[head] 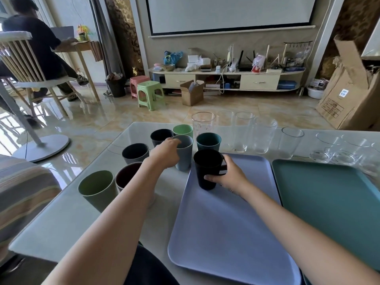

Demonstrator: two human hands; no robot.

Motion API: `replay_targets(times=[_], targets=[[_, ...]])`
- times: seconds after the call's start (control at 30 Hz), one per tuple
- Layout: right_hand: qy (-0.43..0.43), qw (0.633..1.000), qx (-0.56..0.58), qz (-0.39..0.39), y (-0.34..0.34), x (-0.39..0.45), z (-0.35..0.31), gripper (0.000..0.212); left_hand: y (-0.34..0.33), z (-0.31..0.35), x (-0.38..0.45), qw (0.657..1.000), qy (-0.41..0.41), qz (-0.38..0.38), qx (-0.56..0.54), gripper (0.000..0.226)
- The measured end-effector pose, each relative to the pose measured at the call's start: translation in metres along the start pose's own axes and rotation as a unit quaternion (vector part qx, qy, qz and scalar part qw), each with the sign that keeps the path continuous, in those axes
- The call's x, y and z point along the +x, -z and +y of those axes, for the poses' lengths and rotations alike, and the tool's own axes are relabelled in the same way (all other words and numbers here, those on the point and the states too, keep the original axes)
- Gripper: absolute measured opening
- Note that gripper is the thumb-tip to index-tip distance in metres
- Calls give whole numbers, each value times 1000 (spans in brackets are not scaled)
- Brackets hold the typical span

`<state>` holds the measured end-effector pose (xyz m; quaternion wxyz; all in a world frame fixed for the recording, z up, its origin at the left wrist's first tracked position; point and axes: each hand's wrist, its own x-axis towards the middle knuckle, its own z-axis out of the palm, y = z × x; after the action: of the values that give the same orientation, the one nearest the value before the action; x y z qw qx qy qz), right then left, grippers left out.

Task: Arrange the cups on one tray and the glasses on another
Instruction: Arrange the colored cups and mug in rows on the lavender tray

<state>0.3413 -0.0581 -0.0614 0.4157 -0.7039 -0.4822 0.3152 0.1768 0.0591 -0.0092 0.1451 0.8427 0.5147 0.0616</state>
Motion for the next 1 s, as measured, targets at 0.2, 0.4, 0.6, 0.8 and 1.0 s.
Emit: replay_targets(times=[0.2,0.4,0.6,0.8,1.0], targets=[[13,1000,-6,4,-3,1,1,76,-11,4,5,1000,1,-2,25,51],[9,1000,-19,0,-6,0,1,74,-12,-2,2,999,-5,27,17,20],[-17,998,-60,-23,-11,2,1,86,-3,-5,-8,997,-26,73,-8,20],[-59,995,-32,74,-3,-5,-21,108,27,2,-39,988,-53,147,-13,16],[87,980,-125,125,-1,-36,-58,97,46,9,-75,979,-81,182,-42,12]])
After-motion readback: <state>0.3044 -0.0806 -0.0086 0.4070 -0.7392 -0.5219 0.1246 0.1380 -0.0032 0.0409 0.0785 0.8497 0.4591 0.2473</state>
